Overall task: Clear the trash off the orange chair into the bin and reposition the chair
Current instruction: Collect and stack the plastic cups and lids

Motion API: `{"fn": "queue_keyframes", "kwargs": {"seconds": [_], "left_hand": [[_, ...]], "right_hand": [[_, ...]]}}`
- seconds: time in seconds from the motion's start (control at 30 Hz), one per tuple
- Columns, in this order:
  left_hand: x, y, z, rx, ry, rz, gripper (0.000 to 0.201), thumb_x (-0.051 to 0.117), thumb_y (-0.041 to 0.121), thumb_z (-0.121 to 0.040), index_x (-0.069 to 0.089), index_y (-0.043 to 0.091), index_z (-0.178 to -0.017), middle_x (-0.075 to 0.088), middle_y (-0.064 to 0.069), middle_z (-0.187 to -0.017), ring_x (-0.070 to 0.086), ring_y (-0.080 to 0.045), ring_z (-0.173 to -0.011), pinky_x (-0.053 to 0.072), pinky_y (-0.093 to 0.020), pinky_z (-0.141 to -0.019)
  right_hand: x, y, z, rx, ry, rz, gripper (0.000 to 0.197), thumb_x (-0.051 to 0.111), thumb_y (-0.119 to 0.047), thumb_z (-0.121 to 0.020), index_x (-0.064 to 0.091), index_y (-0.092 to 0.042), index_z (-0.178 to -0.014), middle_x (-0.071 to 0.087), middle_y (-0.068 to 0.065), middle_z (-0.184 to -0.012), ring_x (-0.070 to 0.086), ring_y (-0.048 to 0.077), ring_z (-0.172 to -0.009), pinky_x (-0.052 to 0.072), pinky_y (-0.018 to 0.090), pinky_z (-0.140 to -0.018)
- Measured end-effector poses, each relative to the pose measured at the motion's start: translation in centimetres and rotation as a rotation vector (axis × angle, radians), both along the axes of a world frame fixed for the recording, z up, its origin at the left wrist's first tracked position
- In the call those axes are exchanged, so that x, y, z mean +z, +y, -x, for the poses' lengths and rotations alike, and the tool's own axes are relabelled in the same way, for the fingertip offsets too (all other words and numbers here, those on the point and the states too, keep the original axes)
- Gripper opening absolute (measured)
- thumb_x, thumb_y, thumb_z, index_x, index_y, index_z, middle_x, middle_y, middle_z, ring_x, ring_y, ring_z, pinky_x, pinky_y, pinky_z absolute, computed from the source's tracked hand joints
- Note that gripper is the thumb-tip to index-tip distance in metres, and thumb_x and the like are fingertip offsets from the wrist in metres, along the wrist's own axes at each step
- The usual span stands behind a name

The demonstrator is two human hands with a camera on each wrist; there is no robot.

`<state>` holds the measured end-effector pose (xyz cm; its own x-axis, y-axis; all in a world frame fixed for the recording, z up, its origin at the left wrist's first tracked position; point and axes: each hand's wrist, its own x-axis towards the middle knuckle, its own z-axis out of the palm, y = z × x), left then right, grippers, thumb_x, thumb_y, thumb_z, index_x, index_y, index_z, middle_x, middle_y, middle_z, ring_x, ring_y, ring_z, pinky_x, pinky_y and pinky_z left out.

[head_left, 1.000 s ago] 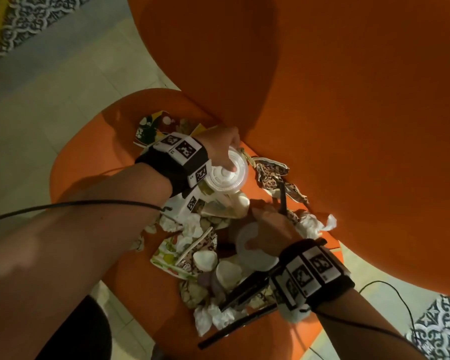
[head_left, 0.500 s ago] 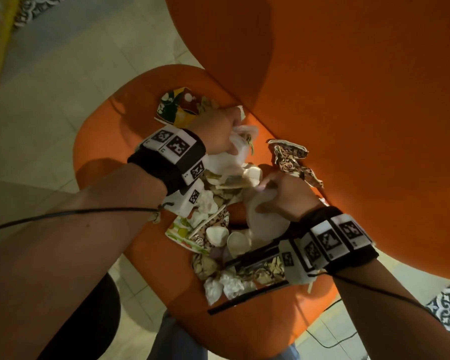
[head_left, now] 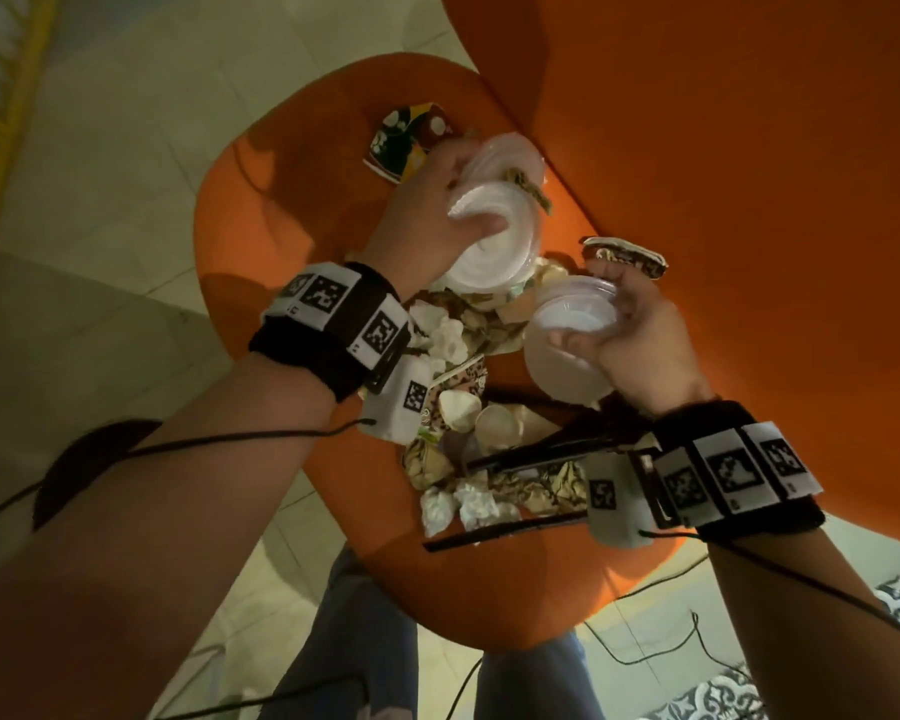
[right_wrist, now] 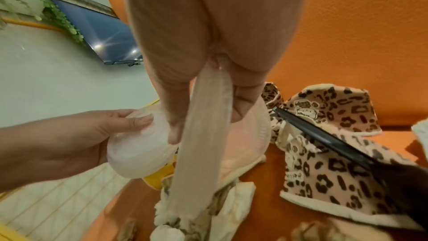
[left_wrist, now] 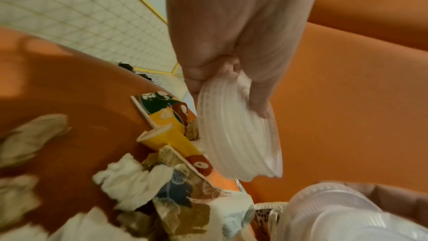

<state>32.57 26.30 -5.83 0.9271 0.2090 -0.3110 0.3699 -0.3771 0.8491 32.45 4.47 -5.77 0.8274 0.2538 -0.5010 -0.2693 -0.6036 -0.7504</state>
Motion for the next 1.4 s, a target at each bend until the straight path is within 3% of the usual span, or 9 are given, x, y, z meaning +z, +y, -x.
{"fn": "queue_keyframes", "kwargs": {"seconds": [0.1,0.2,0.43,0.5,0.7,0.93,1.03,1.2,1.4], "left_hand": [[0.8,0.8,2.7,0.168,-0.028,0.058,0.053,0.068,0.017,-0.083,0.044,0.013,-0.129,0.054,0.003,-0.119,0.054,0.003,-0.096,0.045,-0.003,-0.076],[1.1,2.1,6.4,0.343,0.003,0.110,0.052,0.065,0.021,-0.086,0.041,0.020,-0.133,0.052,0.005,-0.125,0.053,0.001,-0.099,0.047,-0.007,-0.071],[-0.1,2.7,14.8,0.768,0.046,0.369,0.047,0.062,0.028,-0.088,0.048,0.018,-0.132,0.060,0.002,-0.119,0.058,-0.014,-0.108,0.050,-0.030,-0.086],[-0.6,2.3,16.4,0.800,0.068,0.380,0.049,0.066,0.031,-0.084,0.051,0.019,-0.129,0.060,0.004,-0.117,0.058,-0.014,-0.107,0.049,-0.035,-0.088],[-1.4,0.3,18.8,0.788,0.154,0.204,0.045,0.063,0.042,-0.085,0.053,0.023,-0.125,0.058,0.007,-0.108,0.056,-0.017,-0.106,0.047,-0.033,-0.086],[-1.5,-3.7,21.8,0.499,0.288,0.289,0.051,0.067,0.041,-0.081,0.056,0.017,-0.124,0.062,-0.002,-0.118,0.060,-0.021,-0.108,0.051,-0.039,-0.092],[-2.1,-6.0,22.6,0.382,0.352,0.302,0.039,0.066,0.029,-0.085,0.055,0.018,-0.121,0.062,0.008,-0.104,0.060,-0.010,-0.096,0.051,-0.025,-0.079],[-3.3,-9.3,23.2,0.241,0.386,0.448,0.039,0.068,0.023,-0.083,0.055,0.017,-0.120,0.062,0.010,-0.105,0.060,-0.007,-0.097,0.047,-0.014,-0.074],[-3.9,-9.9,23.7,0.220,0.374,0.396,0.034,0.067,0.018,-0.084,0.055,0.019,-0.116,0.058,0.013,-0.102,0.056,0.003,-0.090,0.047,-0.005,-0.068]], "right_hand": [[1.1,0.0,0.7,-0.045,-0.025,-0.074,0.052,0.082,-0.013,-0.069,0.056,-0.021,-0.114,0.063,-0.012,-0.103,0.060,-0.001,-0.089,0.047,0.009,-0.063],[2.1,0.1,1.6,-0.055,-0.057,-0.173,0.044,0.082,-0.008,-0.069,0.054,-0.020,-0.101,0.059,-0.019,-0.090,0.058,-0.019,-0.071,0.046,0.003,-0.057],[3.6,-0.1,3.9,0.033,0.162,-0.221,0.042,0.082,-0.011,-0.067,0.057,-0.019,-0.100,0.067,-0.005,-0.099,0.066,0.011,-0.087,0.058,0.022,-0.059],[4.3,0.0,4.7,0.198,0.299,-0.203,0.043,0.081,-0.013,-0.067,0.059,-0.019,-0.104,0.067,-0.006,-0.099,0.066,0.005,-0.082,0.056,0.019,-0.057],[2.6,0.0,7.7,0.924,0.476,0.190,0.055,0.083,-0.032,-0.067,0.061,-0.028,-0.118,0.062,-0.014,-0.105,0.057,0.005,-0.097,0.044,0.014,-0.071],[0.2,-0.3,6.0,0.949,0.382,0.355,0.078,0.080,-0.027,-0.072,0.042,-0.023,-0.140,0.053,0.000,-0.131,0.051,0.022,-0.119,0.044,0.031,-0.091],[-0.1,-0.6,4.1,0.896,0.307,0.418,0.087,0.081,-0.032,-0.070,0.036,-0.025,-0.143,0.046,0.001,-0.136,0.049,0.025,-0.117,0.047,0.038,-0.093],[0.3,0.0,2.4,0.899,0.342,0.347,0.062,0.080,-0.029,-0.071,0.055,-0.028,-0.127,0.056,-0.010,-0.109,0.055,0.015,-0.101,0.043,0.020,-0.068],[-1.5,1.6,4.7,1.172,0.261,0.462,0.082,0.077,-0.026,-0.076,0.034,-0.022,-0.146,0.045,0.002,-0.143,0.046,0.021,-0.127,0.040,0.028,-0.090]]}}
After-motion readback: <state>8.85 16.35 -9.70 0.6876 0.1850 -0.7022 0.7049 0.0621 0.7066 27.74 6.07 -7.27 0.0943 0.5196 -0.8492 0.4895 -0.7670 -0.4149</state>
